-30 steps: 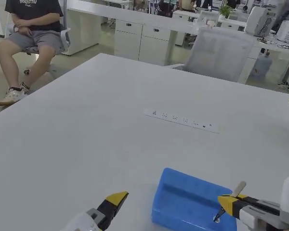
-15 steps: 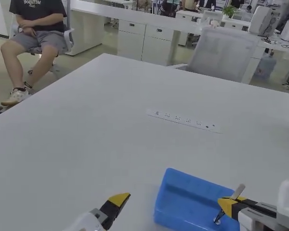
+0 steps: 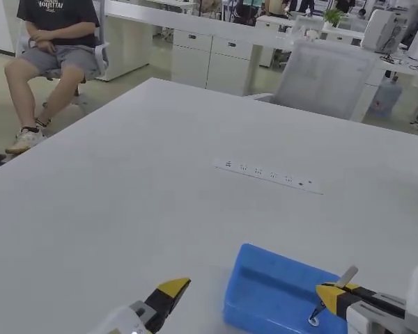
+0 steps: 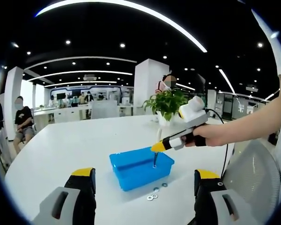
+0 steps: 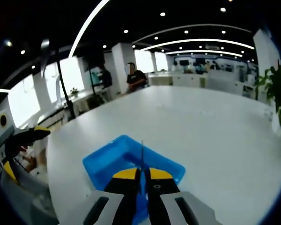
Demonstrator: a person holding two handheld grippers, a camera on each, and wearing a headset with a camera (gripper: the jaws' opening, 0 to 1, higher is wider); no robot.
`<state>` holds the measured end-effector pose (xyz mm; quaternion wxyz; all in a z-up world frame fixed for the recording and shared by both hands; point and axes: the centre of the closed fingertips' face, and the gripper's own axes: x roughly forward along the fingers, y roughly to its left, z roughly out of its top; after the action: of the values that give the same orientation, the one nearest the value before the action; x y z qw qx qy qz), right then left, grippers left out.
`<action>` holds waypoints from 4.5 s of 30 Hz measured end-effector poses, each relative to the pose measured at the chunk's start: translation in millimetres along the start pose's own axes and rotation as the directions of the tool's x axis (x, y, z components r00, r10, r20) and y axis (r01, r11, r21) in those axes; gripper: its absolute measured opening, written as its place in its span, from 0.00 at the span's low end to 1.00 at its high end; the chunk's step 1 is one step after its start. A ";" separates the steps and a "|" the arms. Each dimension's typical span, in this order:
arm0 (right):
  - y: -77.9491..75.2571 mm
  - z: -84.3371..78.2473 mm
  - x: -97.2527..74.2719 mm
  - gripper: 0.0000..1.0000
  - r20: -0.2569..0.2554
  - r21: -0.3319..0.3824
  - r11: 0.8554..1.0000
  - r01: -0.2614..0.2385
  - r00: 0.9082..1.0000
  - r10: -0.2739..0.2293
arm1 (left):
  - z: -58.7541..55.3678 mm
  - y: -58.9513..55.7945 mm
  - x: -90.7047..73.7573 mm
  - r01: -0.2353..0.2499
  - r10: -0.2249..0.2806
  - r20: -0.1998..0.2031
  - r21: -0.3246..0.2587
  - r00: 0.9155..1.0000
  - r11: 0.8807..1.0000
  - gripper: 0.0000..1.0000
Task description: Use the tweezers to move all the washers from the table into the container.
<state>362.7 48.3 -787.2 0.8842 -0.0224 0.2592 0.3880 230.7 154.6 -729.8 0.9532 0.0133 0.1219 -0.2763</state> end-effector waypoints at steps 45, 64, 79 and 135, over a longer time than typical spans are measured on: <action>62.2 -40.2 -22.4 0.04 0.009 0.029 0.997 -0.069 0.998 0.069 | -4.0 -5.5 1.6 0.028 -0.027 -0.024 0.005 0.999 1.000 0.86; 70.0 -50.1 -17.7 0.04 -0.031 -0.067 0.995 -0.077 0.997 0.075 | -7.7 -3.3 1.0 0.022 -0.021 -0.040 0.014 0.999 1.000 0.85; 75.8 -29.9 -27.7 0.02 -0.025 -0.074 0.992 -0.097 0.995 0.096 | -9.7 -3.1 0.6 0.020 -0.019 -0.050 0.020 0.999 1.000 0.84; 10.1 20.5 -0.3 0.03 0.045 0.052 0.998 -0.020 0.999 0.017 | -14.4 -2.7 1.1 0.026 -0.023 -0.075 0.035 0.997 0.999 0.80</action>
<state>364.5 60.1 -767.7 0.8864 0.0119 0.2497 0.3897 227.0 153.0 -744.0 0.9441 0.0391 0.1527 -0.2896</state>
